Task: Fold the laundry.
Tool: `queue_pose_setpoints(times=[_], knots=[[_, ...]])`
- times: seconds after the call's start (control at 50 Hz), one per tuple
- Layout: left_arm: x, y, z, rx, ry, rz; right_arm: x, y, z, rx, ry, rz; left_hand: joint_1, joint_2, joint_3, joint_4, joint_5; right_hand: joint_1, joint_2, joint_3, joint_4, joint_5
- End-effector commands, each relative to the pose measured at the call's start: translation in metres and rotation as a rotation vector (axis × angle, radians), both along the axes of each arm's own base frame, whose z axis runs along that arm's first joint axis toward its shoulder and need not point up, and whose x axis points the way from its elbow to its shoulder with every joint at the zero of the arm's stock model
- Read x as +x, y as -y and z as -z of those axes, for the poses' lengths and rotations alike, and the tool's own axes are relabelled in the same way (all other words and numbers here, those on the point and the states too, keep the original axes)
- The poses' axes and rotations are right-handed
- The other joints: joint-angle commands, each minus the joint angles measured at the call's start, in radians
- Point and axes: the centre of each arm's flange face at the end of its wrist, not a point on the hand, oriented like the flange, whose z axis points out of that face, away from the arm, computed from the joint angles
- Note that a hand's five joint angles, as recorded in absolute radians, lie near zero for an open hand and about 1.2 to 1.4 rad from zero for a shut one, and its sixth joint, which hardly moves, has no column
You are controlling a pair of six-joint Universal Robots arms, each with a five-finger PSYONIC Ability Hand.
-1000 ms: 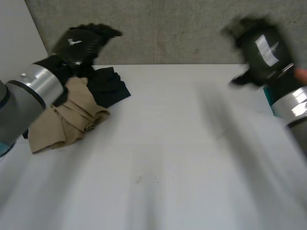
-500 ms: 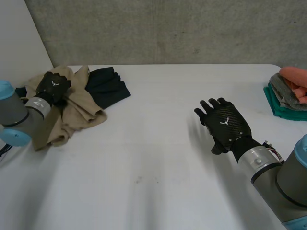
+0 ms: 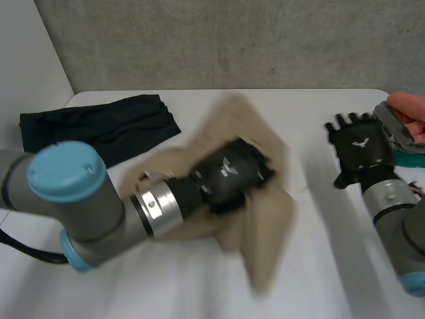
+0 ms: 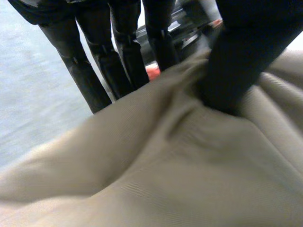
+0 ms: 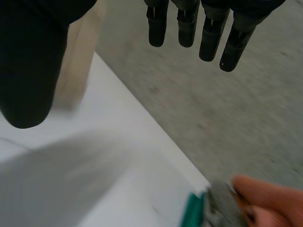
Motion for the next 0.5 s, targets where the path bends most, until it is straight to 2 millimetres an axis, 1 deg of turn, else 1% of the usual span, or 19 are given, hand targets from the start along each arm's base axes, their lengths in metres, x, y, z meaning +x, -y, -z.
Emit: queue_pose_setpoints(times=[0.02,0.04,0.06,0.1,0.12,0.2,0.26,0.28,0.32,0.34,0.36,0.4,0.42,0.44,0.5], knots=[[-0.015,-0.032,0.003,0.001,0.013,0.064,-0.03,0.029,-0.013,-0.041,0.028,0.136,-0.832,-0.891,-0.889,-0.891,-0.852,-0.027,-0.048,-0.039,-0.065,-0.063],[-0.014,-0.027,0.001,-0.005,0.008,0.035,-0.031,0.03,-0.014,-0.042,0.028,0.139,-0.841,-0.9,-0.897,-0.9,-0.861,-0.027,-0.048,-0.039,-0.065,-0.063],[-0.01,-0.016,-0.004,-0.014,0.002,-0.035,-0.032,0.031,-0.015,-0.042,0.028,0.142,-0.844,-0.903,-0.9,-0.903,-0.864,-0.027,-0.048,-0.039,-0.065,-0.063],[-0.004,-0.004,-0.008,-0.011,-0.002,-0.111,-0.035,0.034,-0.018,-0.033,0.028,0.147,-0.844,-0.903,-0.9,-0.903,-0.864,-0.027,-0.048,-0.039,-0.065,-0.063],[0.004,0.007,-0.013,-0.008,-0.003,-0.187,-0.036,0.035,-0.018,-0.028,0.027,0.149,-0.844,-0.903,-0.9,-0.903,-0.864,-0.027,-0.048,-0.039,-0.065,-0.063],[0.021,0.021,-0.03,0.027,-0.021,-0.317,-0.036,0.038,-0.023,0.0,0.021,0.138,-0.844,-0.903,-0.9,-0.903,-0.864,-0.027,-0.048,-0.039,-0.065,-0.063],[0.031,0.024,-0.037,0.095,-0.029,-0.409,-0.029,0.036,-0.029,0.045,0.015,0.068,-0.838,-0.897,-0.895,-0.897,-0.858,-0.027,-0.048,-0.039,-0.065,-0.063],[0.034,0.025,-0.038,0.114,-0.03,-0.435,-0.024,0.034,-0.032,0.08,0.01,0.003,-0.835,-0.895,-0.892,-0.894,-0.855,-0.027,-0.048,-0.039,-0.065,-0.063],[0.04,0.028,-0.038,0.15,-0.028,-0.494,-0.018,0.031,-0.036,0.112,0.001,-0.062,-0.823,-0.883,-0.88,-0.882,-0.843,-0.027,-0.048,-0.039,-0.065,-0.063],[0.047,0.031,-0.036,0.184,-0.012,-0.567,-0.015,0.03,-0.039,0.128,0.002,-0.092,-0.823,-0.883,-0.88,-0.882,-0.843,-0.027,-0.048,-0.039,-0.065,-0.063],[0.051,0.032,-0.034,0.203,0.0,-0.607,-0.011,0.029,-0.047,0.157,0.007,-0.151,-0.82,-0.88,-0.877,-0.879,-0.84,-0.027,-0.048,-0.039,-0.065,-0.063],[0.065,0.037,-0.028,0.244,0.045,-0.731,-0.007,0.029,-0.052,0.194,0.01,-0.199,-0.82,-0.88,-0.877,-0.879,-0.84,-0.027,-0.048,-0.039,-0.065,-0.063],[0.069,0.038,-0.027,0.255,0.058,-0.763,-0.005,0.03,-0.055,0.211,0.012,-0.219,-0.82,-0.88,-0.877,-0.879,-0.84,-0.027,-0.048,-0.039,-0.065,-0.063],[0.074,0.039,-0.025,0.268,0.071,-0.801,-0.003,0.032,-0.051,0.269,0.011,-0.244,-0.82,-0.88,-0.877,-0.879,-0.84,-0.027,-0.048,-0.039,-0.065,-0.063],[0.089,0.042,-0.016,0.311,0.13,-0.911,0.0,0.038,-0.043,0.34,-0.007,-0.259,-0.832,-0.891,-0.889,-0.891,-0.852,-0.027,-0.048,-0.039,-0.065,-0.063]])
